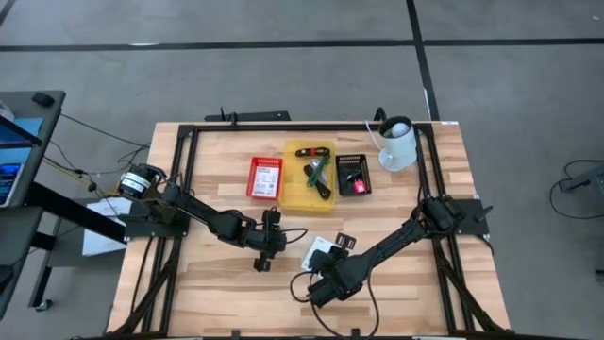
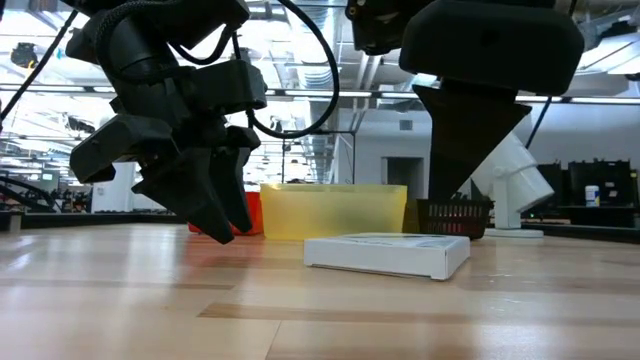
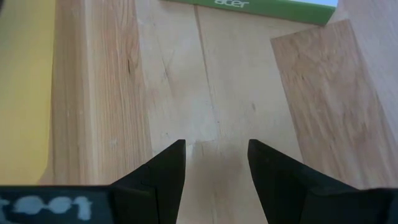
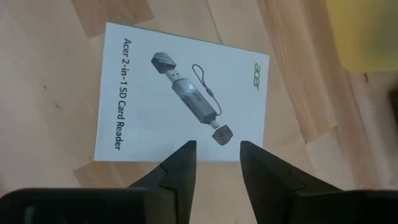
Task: Pick and place items into bin
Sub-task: Put the card reader box in the red bin
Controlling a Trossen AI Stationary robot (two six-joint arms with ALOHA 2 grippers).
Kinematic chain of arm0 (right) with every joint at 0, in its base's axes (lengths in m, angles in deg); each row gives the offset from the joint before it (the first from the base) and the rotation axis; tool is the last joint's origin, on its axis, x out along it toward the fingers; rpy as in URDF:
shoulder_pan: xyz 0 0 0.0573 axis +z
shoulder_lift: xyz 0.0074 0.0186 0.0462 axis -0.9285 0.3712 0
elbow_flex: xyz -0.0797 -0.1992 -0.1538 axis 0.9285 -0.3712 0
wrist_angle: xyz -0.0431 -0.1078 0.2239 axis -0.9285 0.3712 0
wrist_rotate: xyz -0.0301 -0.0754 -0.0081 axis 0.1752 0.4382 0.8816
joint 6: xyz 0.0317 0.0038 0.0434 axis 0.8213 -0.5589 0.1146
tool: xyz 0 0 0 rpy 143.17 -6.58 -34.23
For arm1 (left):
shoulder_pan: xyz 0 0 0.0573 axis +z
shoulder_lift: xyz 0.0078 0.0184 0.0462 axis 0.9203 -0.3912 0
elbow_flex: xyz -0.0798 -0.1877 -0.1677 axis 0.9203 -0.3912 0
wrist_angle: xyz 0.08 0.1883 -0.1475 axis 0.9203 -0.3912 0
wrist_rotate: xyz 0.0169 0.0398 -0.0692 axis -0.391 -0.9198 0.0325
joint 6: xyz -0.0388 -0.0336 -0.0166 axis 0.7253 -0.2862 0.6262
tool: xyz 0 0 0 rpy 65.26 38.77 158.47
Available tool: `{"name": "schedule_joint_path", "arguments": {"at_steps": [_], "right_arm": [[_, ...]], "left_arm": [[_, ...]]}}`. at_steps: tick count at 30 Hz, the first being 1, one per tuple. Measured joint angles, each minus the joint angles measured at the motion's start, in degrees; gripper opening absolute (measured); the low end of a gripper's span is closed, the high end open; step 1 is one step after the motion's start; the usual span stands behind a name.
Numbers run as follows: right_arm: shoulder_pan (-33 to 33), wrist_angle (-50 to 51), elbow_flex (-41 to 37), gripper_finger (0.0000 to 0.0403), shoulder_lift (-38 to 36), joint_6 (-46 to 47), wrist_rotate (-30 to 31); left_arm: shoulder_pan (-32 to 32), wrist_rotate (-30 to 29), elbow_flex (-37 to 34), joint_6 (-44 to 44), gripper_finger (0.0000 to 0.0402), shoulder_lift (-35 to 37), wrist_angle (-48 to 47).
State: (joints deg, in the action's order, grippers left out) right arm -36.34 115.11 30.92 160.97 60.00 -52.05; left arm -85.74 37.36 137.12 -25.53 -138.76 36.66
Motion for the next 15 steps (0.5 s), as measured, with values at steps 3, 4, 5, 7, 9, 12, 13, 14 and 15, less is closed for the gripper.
{"name": "schedule_joint_path", "arguments": {"at_steps": [3, 4, 5, 7, 9, 12, 13, 14, 15], "right_arm": [[0.0, -0.1, 0.0, 0.0120, 0.0, 0.0, 0.0], [0.0, -0.2, 0.0, 0.0120, 0.0, 0.0, 0.0], [0.0, -0.4, 0.0, 0.0120, 0.0, 0.0, -0.1], [0.0, -0.5, 0.0, 0.0121, -0.1, 0.0, -0.5], [0.0, -0.7, 0.0, 0.0121, -0.1, 0.1, -1.1], [0.0, -1.4, 0.1, 0.0121, 0.4, 0.1, -1.6], [0.0, -1.3, 0.1, 0.0121, 0.6, 0.0, -1.8], [0.0, -1.0, 0.1, 0.0120, 0.7, 0.0, -2.2], [0.0, -1.2, 0.1, 0.0121, 0.7, 0.0, -2.3]], "left_arm": [[0.0, 0.0, 0.0, 0.2, 0.0167, 0.0, 0.0], [0.0, 0.0, 0.0, 0.2, 0.0167, 0.0, 0.0], [0.0, 0.0, 0.0, 0.2, 0.0167, 0.0, 0.0], [0.0, 0.0, 0.0, 0.2, 0.0167, 0.0, 0.0], [0.0, 0.0, 0.0, 0.2, 0.0167, 0.0, 0.0], [0.0, 0.0, 0.0, 0.2, 0.0167, 0.0, 0.0], [0.0, 0.0, 0.0, 0.2, 0.0167, 0.0, 0.0], [0.0, 0.0, 0.0, 0.2, 0.0167, 0.0, 0.0], [0.0, 0.0, 0.0, 0.2, 0.0167, 0.0, 0.0]]}}
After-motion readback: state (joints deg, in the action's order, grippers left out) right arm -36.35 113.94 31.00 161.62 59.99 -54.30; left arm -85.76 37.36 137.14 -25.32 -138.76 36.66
